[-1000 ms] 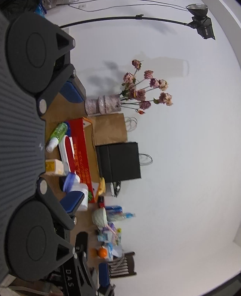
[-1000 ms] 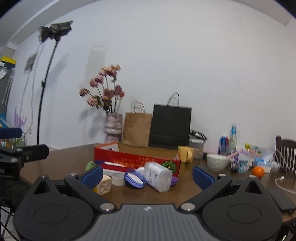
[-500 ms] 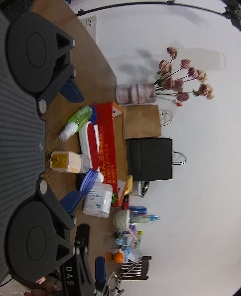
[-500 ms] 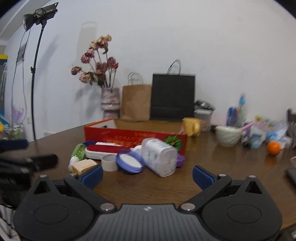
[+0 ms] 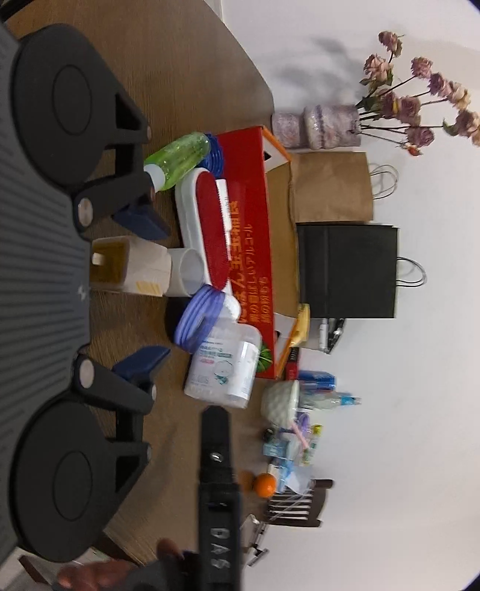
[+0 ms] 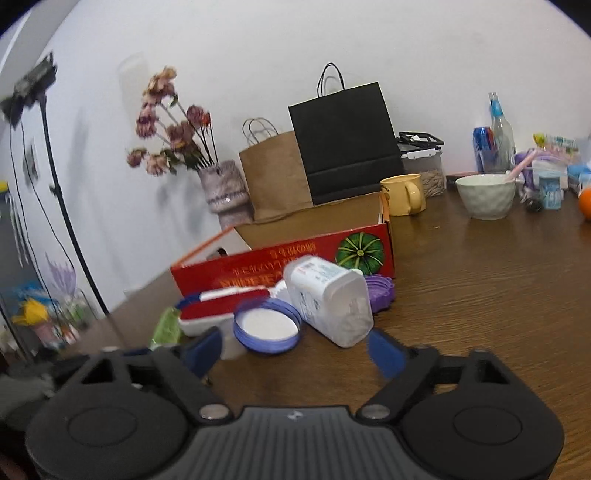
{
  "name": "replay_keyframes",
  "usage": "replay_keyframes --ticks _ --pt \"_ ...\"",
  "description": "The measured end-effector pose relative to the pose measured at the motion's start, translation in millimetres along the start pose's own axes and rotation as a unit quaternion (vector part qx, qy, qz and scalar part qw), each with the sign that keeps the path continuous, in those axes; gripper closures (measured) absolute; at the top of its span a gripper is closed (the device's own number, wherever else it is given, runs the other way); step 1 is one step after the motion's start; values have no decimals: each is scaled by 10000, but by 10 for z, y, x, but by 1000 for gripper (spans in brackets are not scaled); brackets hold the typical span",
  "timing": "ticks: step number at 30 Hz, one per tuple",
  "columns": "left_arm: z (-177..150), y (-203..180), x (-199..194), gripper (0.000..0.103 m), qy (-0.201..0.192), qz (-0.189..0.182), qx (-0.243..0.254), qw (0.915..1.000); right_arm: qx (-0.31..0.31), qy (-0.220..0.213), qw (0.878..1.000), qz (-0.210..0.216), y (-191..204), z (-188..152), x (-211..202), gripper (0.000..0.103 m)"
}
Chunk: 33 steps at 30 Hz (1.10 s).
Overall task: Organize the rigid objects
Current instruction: 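Grasp the white cube charger with the left tool while the right tool grasps the blue-rimmed lid, then carry the charger and lid with both tools over the cardboard box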
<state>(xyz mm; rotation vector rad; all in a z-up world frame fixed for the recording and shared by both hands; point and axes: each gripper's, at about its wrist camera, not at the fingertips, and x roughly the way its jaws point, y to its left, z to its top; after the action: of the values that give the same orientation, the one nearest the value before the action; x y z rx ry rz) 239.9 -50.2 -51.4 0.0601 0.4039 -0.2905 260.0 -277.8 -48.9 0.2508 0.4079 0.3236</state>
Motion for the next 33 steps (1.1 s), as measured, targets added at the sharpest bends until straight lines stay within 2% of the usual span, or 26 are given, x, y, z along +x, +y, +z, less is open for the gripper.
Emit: replay_keyframes --ticks 1,3,5,6,7,8,9,10,12,15,20,21,24,30,33 --pt "10 -2 51 45 91 36 20 9999 -24 28 10000 36 4 9 31 28" --pt "15 16 159 45 302 77 2 9995 -24 119 9998 138 17 13 93 28" --pt "10 34 199 47 363 85 11 9993 14 200 9995 261 40 24 169 28" --pt "5 43 205 52 351 63 10 9994 40 251 9992 318 60 32 226 28" --pt "6 50 206 68 359 131 -13 9993 61 319 9988 356 84 42 289 28" --pt "9 59 212 71 370 223 -30 9991 76 388 9985 389 111 57 365 28" --pt "12 80 206 71 377 219 -87 9990 84 411 9984 383 138 66 432 27" --pt "14 98 191 71 344 230 -147 9990 101 422 9985 320 165 84 507 21" --pt "13 151 108 71 117 258 -302 9991 154 448 9987 177 214 120 651 16" --pt "31 218 19 71 -77 341 -487 9982 391 598 9973 143 259 166 860 17" --pt "50 269 -48 71 -193 556 -505 9970 856 778 9933 37 203 144 1102 17" --pt "53 284 -65 71 -211 569 -523 9968 948 803 9922 43 185 129 1137 20" --pt "58 283 -89 71 -246 591 -483 9968 987 758 9922 -29 188 112 1164 38" --pt "46 244 -128 71 -272 591 -450 9969 706 609 9956 3 252 93 994 38" --pt "16 160 -109 71 -93 669 -228 9975 355 445 9983 101 318 59 761 38"
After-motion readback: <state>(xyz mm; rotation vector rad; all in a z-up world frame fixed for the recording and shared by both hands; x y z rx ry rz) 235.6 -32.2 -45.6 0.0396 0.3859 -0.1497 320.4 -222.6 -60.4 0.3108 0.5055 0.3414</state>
